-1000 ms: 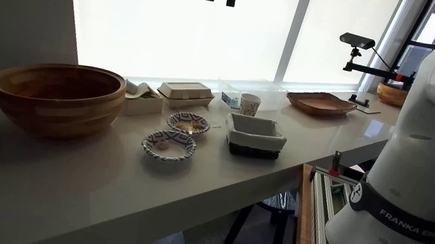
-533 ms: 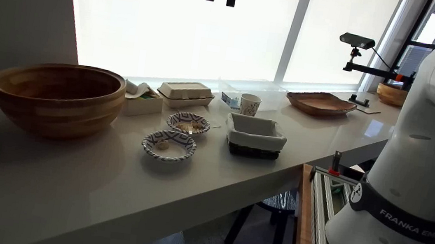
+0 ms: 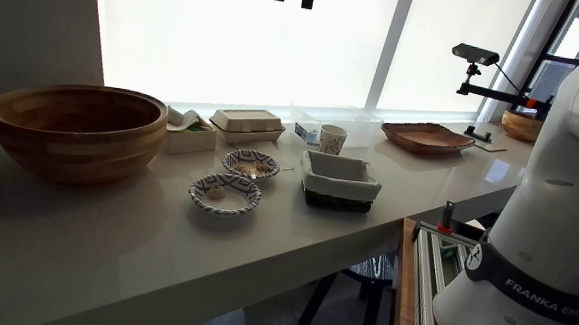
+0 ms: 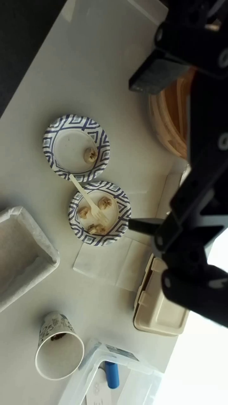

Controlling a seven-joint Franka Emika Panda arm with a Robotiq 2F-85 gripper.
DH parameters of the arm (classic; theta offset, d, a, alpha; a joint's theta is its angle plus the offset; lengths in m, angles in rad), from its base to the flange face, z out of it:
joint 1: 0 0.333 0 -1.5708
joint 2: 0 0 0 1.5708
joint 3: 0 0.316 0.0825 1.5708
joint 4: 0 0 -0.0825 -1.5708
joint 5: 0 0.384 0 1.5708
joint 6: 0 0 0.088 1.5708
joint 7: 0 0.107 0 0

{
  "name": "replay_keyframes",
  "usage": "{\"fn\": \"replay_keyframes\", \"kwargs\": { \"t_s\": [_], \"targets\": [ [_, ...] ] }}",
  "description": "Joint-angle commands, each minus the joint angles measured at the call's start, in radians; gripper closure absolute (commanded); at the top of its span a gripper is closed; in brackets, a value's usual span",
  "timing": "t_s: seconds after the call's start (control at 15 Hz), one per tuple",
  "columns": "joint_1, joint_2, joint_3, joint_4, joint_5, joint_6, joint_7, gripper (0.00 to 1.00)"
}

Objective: Put the brown basket on the takeaway pack

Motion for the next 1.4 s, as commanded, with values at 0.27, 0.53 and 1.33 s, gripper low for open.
{"fn": "replay_keyframes", "kwargs": {
  "t_s": [0.27, 0.53, 1.33],
  "targets": [
    [-0.005, -0.014, 0.026, -0.121, 0.184, 0.141, 0.248, 0.00],
    [-0.021, -0.029, 0.034, -0.243, 0.214, 0.264, 0.372, 0.00],
    [-0.072, 0.047, 0.032, -0.395, 0.173, 0.450, 0.447, 0.00]
  ]
}}
